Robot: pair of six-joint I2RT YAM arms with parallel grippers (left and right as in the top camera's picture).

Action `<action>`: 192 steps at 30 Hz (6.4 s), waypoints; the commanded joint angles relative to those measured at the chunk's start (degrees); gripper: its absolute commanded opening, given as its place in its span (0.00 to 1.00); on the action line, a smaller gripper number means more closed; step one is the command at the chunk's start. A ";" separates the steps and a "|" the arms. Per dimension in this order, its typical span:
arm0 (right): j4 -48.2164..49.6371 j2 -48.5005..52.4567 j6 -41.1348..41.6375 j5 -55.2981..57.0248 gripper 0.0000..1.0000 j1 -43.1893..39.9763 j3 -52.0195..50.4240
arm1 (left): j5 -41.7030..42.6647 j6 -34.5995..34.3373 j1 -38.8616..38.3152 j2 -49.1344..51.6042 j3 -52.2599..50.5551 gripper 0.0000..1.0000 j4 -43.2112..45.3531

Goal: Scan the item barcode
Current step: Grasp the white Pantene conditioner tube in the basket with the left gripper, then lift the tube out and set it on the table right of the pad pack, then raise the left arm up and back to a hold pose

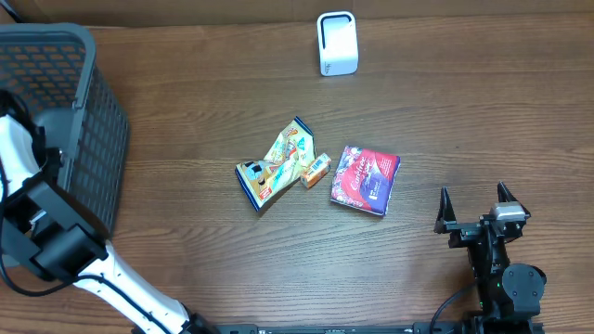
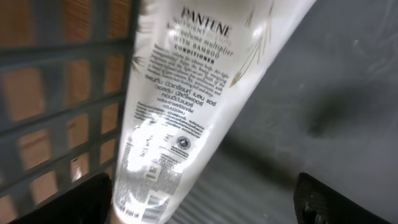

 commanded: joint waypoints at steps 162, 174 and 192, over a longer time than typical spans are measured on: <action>0.39 -0.57 0.00 0.37 1.00 0.28 -0.59 | 37.13 -32.72 -65.00 -8.22 63.87 1.00 -34.71; 0.39 -0.57 0.00 0.35 1.00 0.28 -0.59 | 26.49 -32.96 -63.30 -27.65 36.83 1.00 -34.71; 0.39 -0.57 0.00 0.37 1.00 0.28 -0.59 | 31.56 -42.71 -41.90 -32.39 23.10 1.00 -34.71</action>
